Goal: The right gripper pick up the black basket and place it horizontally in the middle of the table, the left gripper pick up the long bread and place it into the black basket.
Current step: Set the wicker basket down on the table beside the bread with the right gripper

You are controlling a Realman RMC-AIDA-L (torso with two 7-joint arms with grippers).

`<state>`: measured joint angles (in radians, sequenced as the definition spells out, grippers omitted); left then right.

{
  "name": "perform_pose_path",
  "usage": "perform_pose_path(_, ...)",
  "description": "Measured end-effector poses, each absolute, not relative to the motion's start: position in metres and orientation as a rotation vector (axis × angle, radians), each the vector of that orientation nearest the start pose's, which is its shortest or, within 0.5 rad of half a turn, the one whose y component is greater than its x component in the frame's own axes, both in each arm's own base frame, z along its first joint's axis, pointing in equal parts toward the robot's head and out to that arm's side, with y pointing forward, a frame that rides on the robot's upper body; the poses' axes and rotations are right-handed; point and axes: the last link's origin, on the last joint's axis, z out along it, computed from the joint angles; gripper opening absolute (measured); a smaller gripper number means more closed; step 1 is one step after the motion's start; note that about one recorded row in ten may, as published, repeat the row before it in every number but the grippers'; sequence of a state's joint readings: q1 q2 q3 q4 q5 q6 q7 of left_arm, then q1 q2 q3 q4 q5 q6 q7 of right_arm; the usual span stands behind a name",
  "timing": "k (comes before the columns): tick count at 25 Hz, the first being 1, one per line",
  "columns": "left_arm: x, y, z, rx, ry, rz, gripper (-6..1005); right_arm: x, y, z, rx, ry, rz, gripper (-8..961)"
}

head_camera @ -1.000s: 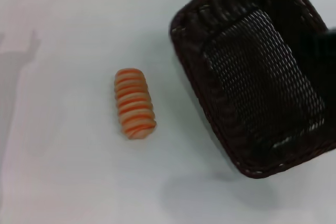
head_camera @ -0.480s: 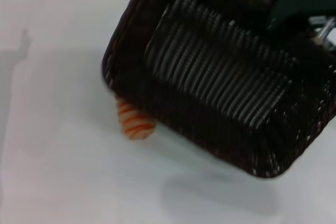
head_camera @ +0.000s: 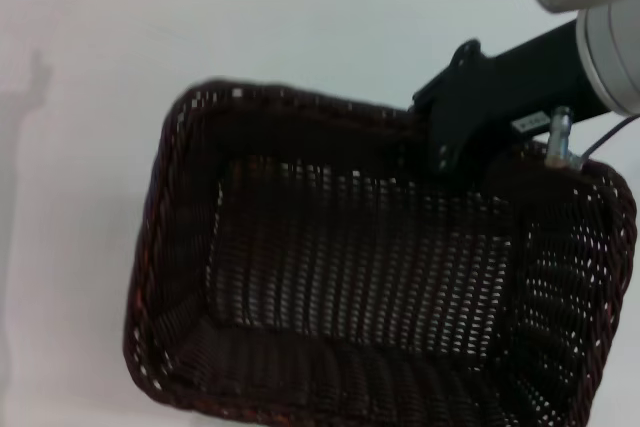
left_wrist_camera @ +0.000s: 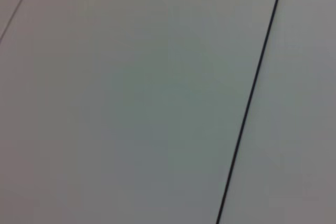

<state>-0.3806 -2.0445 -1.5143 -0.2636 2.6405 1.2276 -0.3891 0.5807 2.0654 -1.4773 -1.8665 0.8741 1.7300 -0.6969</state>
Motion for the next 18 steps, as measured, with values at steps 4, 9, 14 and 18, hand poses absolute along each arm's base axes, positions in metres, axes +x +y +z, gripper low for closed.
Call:
perform_pose_path(4, -0.344, 0.341, 0.076, -1.146, -0.616, -0.997, 871, 0.064, 0.299, 0.018, -2.959, 0.188, -0.249, 145)
perform_pose_path(9, -0.34, 0.343, 0.077, -1.145, -0.61, -1.012, 870, 0.071, 0.307, 0.005, -3.01, 0.217, -0.373, 146)
perform_pose_path(14, -0.336, 0.345, 0.078, -1.141, -0.605, -1.029, 870, 0.074, 0.317, -0.003, -3.039, 0.228, -0.465, 145)
perform_pose_path(18, -0.332, 0.347, 0.077, -1.139, -0.603, -1.043, 870, 0.075, 0.326, -0.007, -3.054, 0.215, -0.526, 144)
